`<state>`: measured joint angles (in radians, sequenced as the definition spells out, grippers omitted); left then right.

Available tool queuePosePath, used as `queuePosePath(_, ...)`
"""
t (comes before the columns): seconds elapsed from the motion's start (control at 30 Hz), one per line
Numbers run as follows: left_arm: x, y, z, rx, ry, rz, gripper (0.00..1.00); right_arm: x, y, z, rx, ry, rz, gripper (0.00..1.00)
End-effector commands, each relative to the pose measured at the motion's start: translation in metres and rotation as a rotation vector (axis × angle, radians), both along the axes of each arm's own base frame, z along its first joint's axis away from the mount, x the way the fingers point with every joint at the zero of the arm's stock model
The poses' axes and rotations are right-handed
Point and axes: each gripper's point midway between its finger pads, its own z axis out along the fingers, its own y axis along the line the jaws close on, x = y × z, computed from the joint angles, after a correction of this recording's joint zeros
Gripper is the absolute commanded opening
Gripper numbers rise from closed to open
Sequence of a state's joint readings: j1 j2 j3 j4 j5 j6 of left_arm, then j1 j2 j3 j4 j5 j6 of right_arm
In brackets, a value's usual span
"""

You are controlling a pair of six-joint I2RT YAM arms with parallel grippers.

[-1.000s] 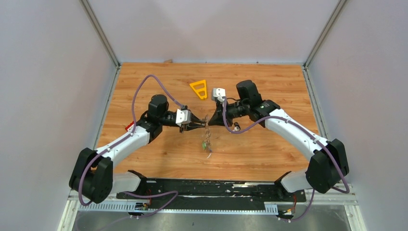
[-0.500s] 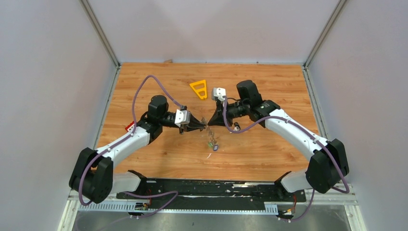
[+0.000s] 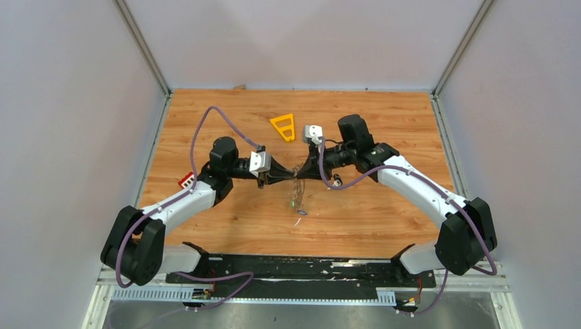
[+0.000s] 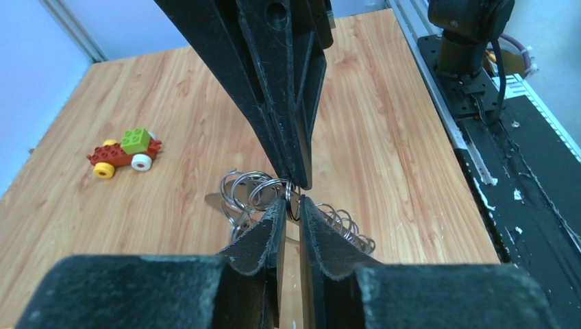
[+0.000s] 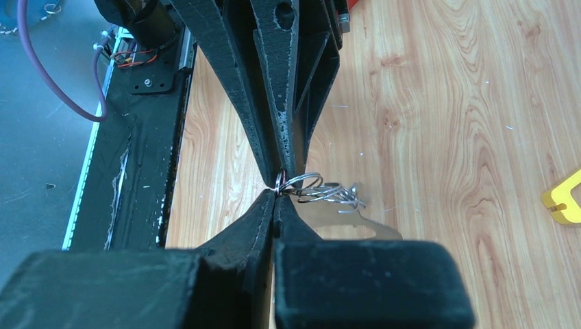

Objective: Put the keys on the keyring
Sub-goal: Adjust the keyring.

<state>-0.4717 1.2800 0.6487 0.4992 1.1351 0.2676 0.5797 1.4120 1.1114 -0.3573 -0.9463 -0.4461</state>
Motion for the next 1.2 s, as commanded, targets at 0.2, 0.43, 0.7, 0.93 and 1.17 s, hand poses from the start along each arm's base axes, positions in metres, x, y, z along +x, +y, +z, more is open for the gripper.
queuePosePath(0.2,0.004,-0.005,0.006,-0.034,0.011,0.007,0.0,0.001,0.003,0.015,0.053,-0.045,0.026,0.0)
queuePosePath(0.43,0.014,0.007,-0.009,0.188,0.048,0.101,0.0,0.009,-0.003,0.017,0.031,-0.077,-0.016,0.2)
queuePosePath(0.7,0.01,0.018,-0.018,0.462,0.069,0.124,0.0,0.005,-0.004,0.028,0.033,-0.083,0.011,0.37)
queuePosePath(0.93,0.002,0.018,-0.004,0.482,0.056,0.148,0.0,0.006,-0.008,0.035,0.029,-0.125,-0.006,0.4)
queuePosePath(1.17,-0.011,0.012,0.011,0.413,0.069,0.109,0.0,-0.014,-0.006,0.037,0.064,-0.084,0.106,0.37)
